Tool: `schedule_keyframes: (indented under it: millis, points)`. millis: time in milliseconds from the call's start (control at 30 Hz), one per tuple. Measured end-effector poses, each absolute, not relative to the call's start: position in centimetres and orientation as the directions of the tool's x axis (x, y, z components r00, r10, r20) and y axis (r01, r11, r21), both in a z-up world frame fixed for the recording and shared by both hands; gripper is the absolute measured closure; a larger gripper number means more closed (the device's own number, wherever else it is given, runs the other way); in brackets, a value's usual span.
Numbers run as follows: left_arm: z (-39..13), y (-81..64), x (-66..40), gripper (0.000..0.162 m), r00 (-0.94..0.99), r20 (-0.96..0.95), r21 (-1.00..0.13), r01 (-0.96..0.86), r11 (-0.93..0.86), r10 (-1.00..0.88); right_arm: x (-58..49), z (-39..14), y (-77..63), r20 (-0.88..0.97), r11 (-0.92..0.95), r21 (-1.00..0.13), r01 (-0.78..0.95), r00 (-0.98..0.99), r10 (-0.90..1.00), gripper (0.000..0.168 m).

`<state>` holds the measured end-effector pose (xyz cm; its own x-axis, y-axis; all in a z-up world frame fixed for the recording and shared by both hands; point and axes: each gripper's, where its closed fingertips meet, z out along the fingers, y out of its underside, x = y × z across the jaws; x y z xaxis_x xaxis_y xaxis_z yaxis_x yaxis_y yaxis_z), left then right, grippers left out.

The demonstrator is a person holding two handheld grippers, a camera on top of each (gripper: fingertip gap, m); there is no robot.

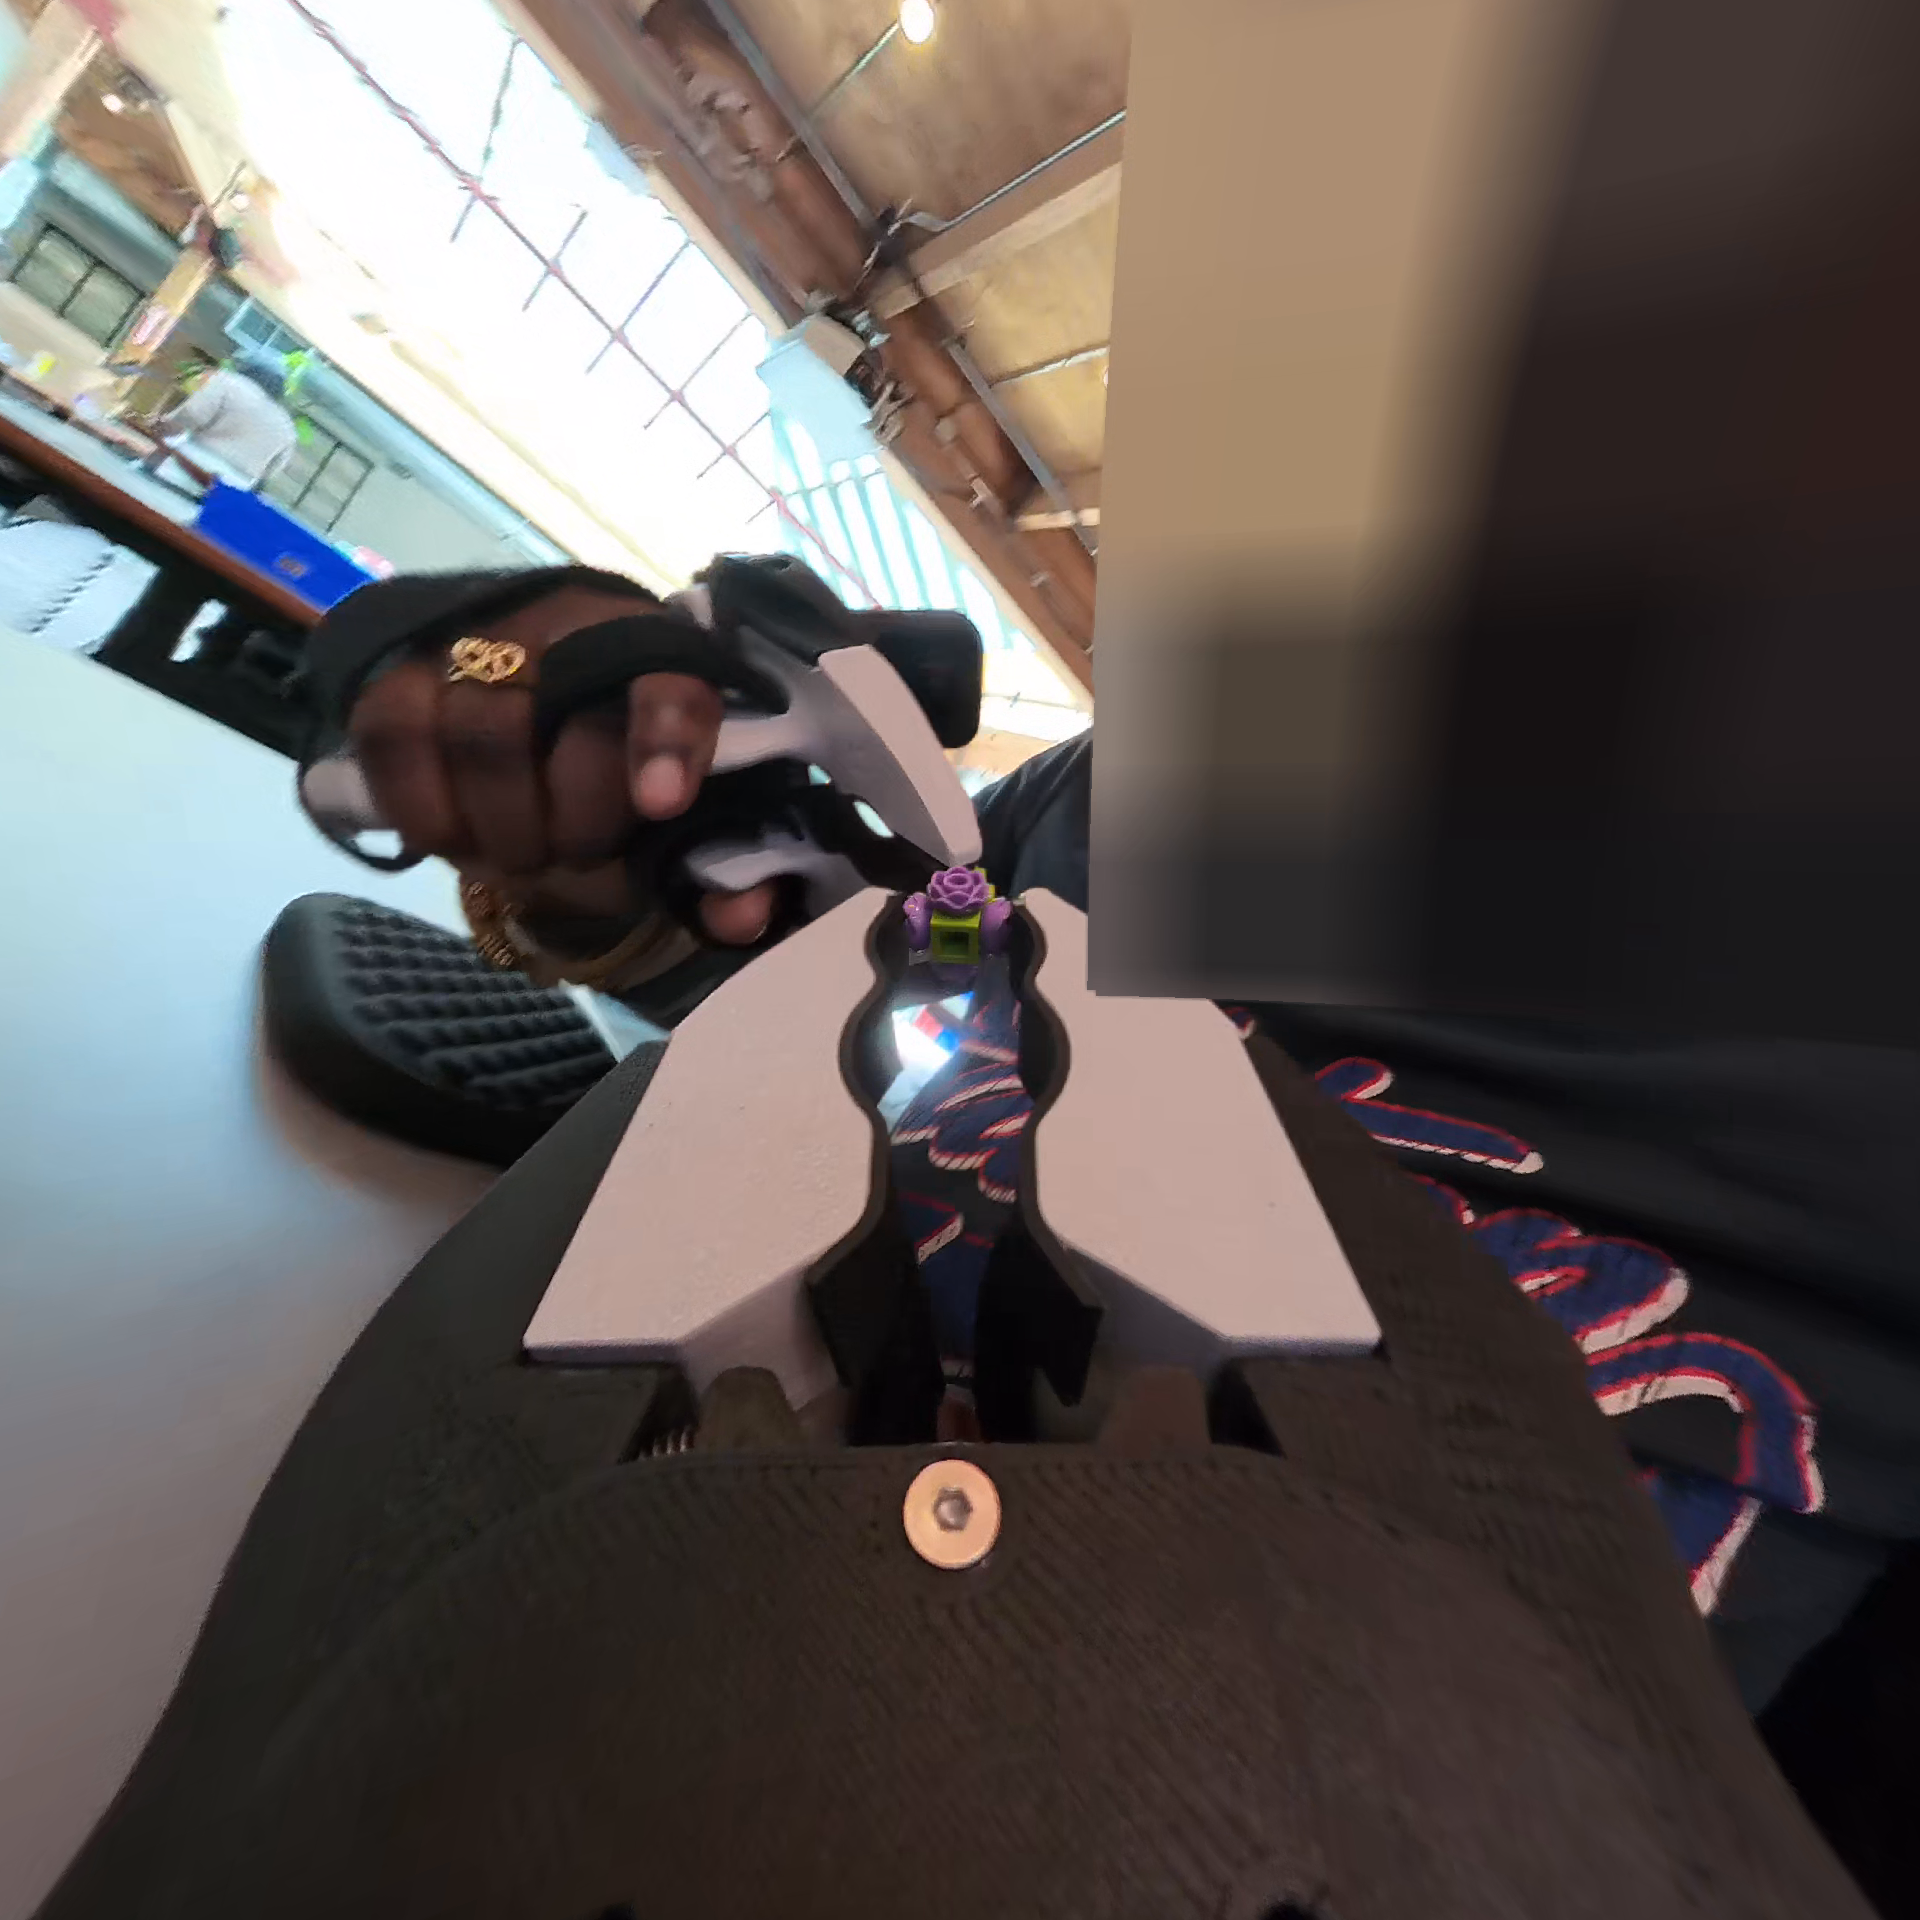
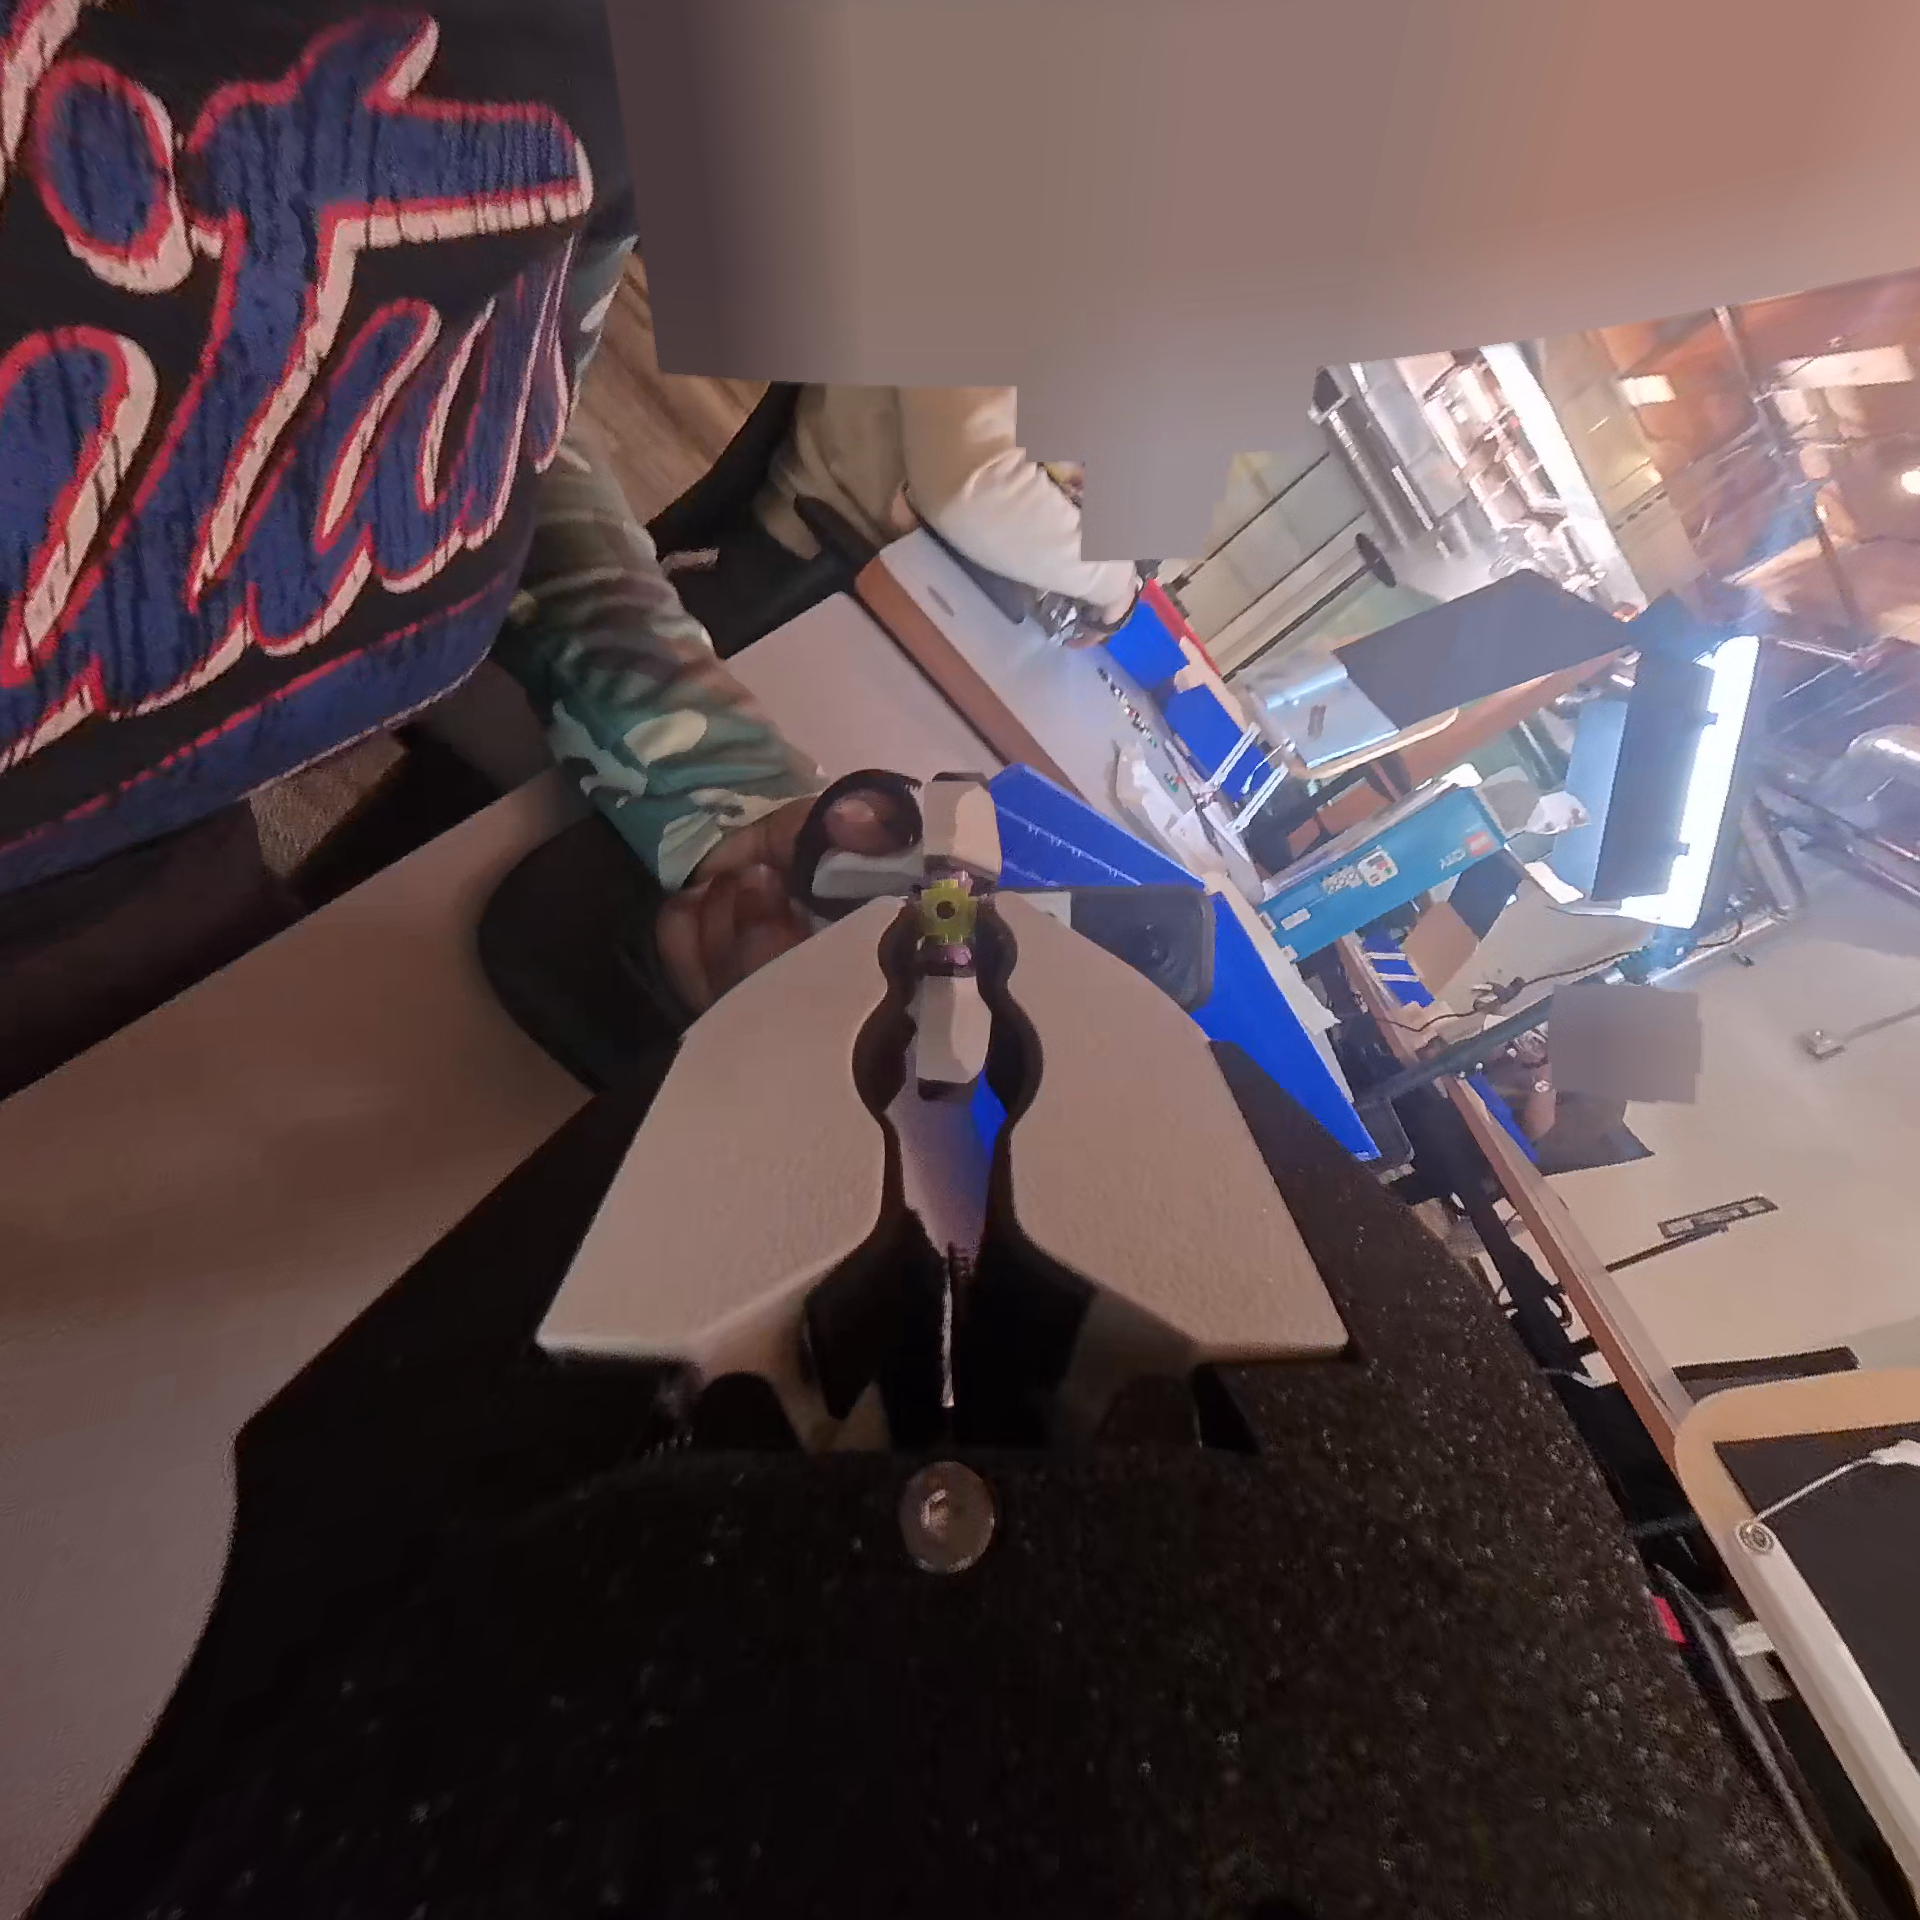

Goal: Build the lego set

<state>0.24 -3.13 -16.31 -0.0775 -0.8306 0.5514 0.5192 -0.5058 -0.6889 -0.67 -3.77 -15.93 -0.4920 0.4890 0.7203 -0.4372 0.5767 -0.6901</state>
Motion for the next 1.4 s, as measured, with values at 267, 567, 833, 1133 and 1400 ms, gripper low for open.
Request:
schedule_keyframes:
  millis: [267,567,833,1133,1400]
  points:
    - [-16.7,-2.7,0.1,0.144,-0.045,0.573,-0.684,0.523,-0.508,-0.818,-0.8,-16.6,-3.2,0.691,0.595,-0.714,-0.369,-0.513,0.510,0.157]
    - [-17.4,-2.0,0.6,0.144,0.011,0.600,-0.695,0.502,-0.515,-0.800,-0.5,-17.3,-2.7,0.692,0.610,-0.710,-0.353,-0.508,0.512,0.157]
    - [-17.5,-1.7,0.2,0.144,0.035,0.605,-0.690,0.522,-0.502,-0.796,-0.8,-17.3,-2.4,0.684,0.603,-0.720,-0.343,-0.493,0.538,0.157]
    - [-17.5,-1.7,0.3,0.144,0.102,0.575,-0.726,0.521,-0.448,-0.812,-0.8,-17.3,-2.4,0.632,0.565,-0.769,-0.298,-0.484,0.605,0.157]
    - [-17.3,-1.6,0.0,0.144,0.149,0.556,-0.743,0.532,-0.407,-0.818,-1.1,-17.2,-2.3,0.562,0.516,-0.823,-0.237,-0.467,0.683,0.157]
